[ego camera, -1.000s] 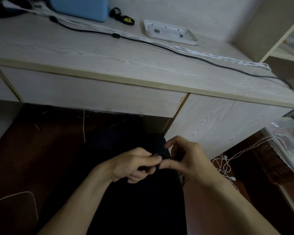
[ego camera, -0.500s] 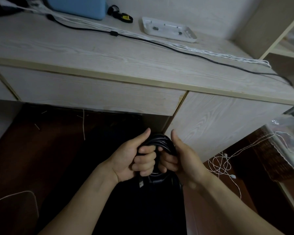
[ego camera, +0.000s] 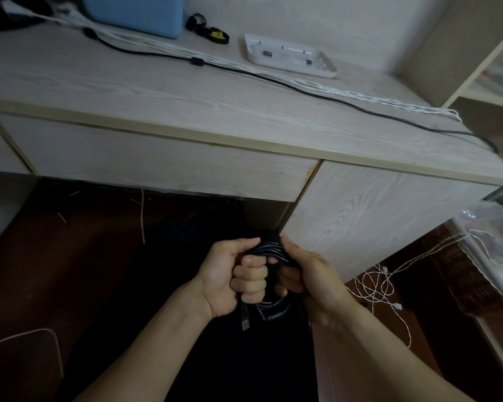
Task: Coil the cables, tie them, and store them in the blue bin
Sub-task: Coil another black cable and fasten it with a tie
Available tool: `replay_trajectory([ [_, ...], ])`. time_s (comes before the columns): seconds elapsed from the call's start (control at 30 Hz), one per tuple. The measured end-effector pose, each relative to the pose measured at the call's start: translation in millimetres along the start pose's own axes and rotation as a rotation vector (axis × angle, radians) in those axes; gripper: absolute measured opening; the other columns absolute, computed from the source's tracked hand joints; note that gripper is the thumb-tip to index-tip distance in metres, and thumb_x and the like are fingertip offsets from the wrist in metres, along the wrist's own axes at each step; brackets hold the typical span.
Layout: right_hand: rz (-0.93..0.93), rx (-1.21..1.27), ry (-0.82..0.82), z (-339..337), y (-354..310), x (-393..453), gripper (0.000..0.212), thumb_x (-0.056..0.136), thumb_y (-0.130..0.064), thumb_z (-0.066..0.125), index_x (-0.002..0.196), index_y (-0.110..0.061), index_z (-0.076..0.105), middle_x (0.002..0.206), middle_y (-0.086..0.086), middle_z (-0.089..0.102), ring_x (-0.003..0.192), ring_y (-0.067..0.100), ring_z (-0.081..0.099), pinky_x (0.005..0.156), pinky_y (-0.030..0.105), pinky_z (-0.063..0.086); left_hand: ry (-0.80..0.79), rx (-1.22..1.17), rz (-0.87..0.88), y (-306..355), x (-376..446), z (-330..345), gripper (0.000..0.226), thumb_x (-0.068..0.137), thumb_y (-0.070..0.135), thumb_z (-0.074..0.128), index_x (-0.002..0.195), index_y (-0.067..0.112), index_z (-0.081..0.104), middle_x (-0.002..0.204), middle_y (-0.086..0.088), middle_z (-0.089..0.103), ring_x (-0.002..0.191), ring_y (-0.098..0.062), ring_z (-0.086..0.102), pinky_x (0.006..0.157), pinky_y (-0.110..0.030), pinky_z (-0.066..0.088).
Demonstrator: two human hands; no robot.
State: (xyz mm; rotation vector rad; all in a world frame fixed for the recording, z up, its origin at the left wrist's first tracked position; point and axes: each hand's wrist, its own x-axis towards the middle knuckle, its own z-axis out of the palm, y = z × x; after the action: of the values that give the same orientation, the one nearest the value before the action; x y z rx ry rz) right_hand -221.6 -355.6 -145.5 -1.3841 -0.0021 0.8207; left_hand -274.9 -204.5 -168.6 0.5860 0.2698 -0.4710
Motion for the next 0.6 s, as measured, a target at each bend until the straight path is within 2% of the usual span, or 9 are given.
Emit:
replay_trajectory([
  [0.1, -0.002, 0.029, 0.06, 0.1, -0.3, 0.0, 0.043, 0.097, -0.042, 0.053, 0.077, -0.006, 0.063, 0.049, -0.003, 0.025, 0.045, 0.011, 0.023, 0.049, 0.027, 0.029, 0.062, 0.088, 0.092, -3.4, 2.3, 6.5, 0.044, 0.093, 0.038, 0.046, 0.054, 0.017, 0.036, 0.044, 0.005, 0.023, 0.036, -0.01, 0.019, 0.04, -0.025, 0.025],
  [0.23, 0.023, 0.133, 0.122, -3.1, -0.3, 1.6, 0.045, 0.095, -0.046, 0.056, 0.069, -0.01, 0.065, 0.049, -0.003, 0.024, 0.05, 0.014, 0.023, 0.052, 0.029, 0.028, -0.036, -0.006, 0.141, -8.0, 2.6, 12.7, 0.04, 0.095, 0.04, 0.047, 0.066, 0.013, 0.044, 0.051, 0.001, 0.031, 0.041, -0.013, 0.03, 0.049, -0.028, 0.037],
  [0.33, 0.024, 0.162, 0.121, -6.5, 3.5, 3.4, 0.046, 0.093, -0.05, 0.056, 0.07, -0.011, 0.062, 0.051, -0.003, 0.024, 0.049, 0.013, 0.024, 0.051, 0.027, 0.03, -0.099, 0.035, 0.173, -9.5, 2.7, 12.0, 0.033, 0.094, 0.037, 0.056, 0.07, 0.017, 0.045, 0.053, 0.005, 0.03, 0.038, -0.008, 0.029, 0.045, -0.024, 0.034],
  [0.4, -0.049, 0.097, 0.051, -7.2, 2.1, 1.9, 0.047, 0.092, -0.052, 0.052, 0.076, -0.008, 0.06, 0.052, -0.001, 0.026, 0.048, 0.013, 0.026, 0.05, 0.026, 0.037, -0.115, 0.024, 0.185, -8.2, 1.1, 11.3, 0.035, 0.094, 0.041, 0.055, 0.069, 0.019, 0.045, 0.051, 0.007, 0.027, 0.036, -0.005, 0.024, 0.04, -0.021, 0.027],
  [0.5, -0.195, -0.078, -0.157, -13.9, -2.6, 1.0, 0.041, 0.095, -0.041, 0.054, 0.077, -0.005, 0.065, 0.06, 0.013, 0.052, 0.056, 0.021, 0.054, 0.059, 0.027, 0.052, -0.018, -0.008, 0.225, -2.7, -3.4, 8.0, 0.042, 0.095, 0.045, 0.051, 0.062, 0.022, 0.041, 0.046, 0.009, 0.022, 0.033, -0.005, 0.017, 0.036, -0.02, 0.019],
  [0.57, -0.27, -0.254, -0.252, -21.5, -3.2, 3.0, 0.025, 0.092, -0.024, 0.06, 0.098, 0.0, 0.066, 0.08, 0.016, 0.065, 0.072, 0.025, 0.066, 0.068, 0.029, 0.057, 0.04, -0.04, 0.287, 1.3, -6.2, 4.0, 0.042, 0.094, 0.042, 0.051, 0.059, 0.023, 0.038, 0.044, 0.009, 0.02, 0.032, -0.006, 0.017, 0.034, -0.021, 0.018],
  [0.6, -0.274, -0.332, -0.259, -26.4, -2.4, 4.8, 0.025, 0.09, -0.018, 0.063, 0.104, 0.003, 0.063, 0.085, 0.016, 0.067, 0.076, 0.026, 0.068, 0.068, 0.029, 0.058, 0.059, -0.06, 0.315, 4.0, -7.5, 1.8, 0.042, 0.093, 0.041, 0.051, 0.058, 0.023, 0.037, 0.043, 0.009, 0.02, 0.031, -0.006, 0.017, 0.034, -0.021, 0.018],
])
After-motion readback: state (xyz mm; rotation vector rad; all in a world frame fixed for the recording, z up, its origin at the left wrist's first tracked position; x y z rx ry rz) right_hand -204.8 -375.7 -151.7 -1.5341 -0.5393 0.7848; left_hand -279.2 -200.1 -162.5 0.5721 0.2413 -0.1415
